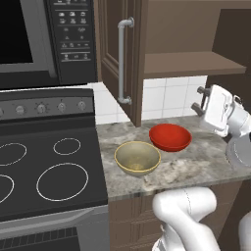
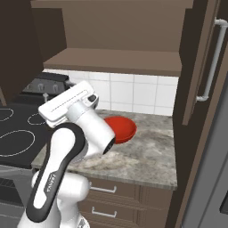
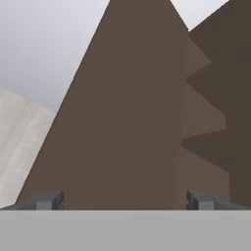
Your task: Open the cabinet. Pick the bowls from the counter and place them in the cabinet. Then close the cabinet.
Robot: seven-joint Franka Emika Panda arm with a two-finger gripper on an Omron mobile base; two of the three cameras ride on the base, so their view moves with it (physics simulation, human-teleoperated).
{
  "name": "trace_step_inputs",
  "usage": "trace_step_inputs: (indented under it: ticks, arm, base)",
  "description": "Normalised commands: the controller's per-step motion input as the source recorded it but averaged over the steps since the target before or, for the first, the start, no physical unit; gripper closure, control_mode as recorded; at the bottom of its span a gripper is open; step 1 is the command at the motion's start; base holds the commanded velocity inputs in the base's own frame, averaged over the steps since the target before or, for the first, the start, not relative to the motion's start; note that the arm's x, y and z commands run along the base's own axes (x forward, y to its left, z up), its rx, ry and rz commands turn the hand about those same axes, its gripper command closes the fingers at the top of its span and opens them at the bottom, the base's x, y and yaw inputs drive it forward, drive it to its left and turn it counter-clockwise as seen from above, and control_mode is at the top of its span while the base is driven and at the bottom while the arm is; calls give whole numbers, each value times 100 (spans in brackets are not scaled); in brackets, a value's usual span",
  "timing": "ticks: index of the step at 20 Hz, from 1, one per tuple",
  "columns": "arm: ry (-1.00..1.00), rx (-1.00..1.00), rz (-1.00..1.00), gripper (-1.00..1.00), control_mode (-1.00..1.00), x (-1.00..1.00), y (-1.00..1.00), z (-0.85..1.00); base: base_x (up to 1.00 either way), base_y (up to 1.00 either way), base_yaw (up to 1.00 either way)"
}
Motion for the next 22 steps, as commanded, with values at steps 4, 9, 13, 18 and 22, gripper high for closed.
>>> trace_step_inputs:
  ticks: [4, 9, 13, 18, 22]
  arm:
    - [0, 0, 0, -100, -100, 28, 8, 0]
    - [-1, 0, 0, -100, -100, 25, 25, 0]
    - [-1, 0, 0, -100, -100, 26, 47, 0]
    - [-2, 0, 0, -100, -100, 30, 46, -4]
    - [-2, 0, 0, -100, -100, 26, 58, -10]
  base:
    - [0, 0, 0]
    - [0, 0, 0]
    - [0, 0, 0]
    - [0, 0, 0]
    - [0, 0, 0]
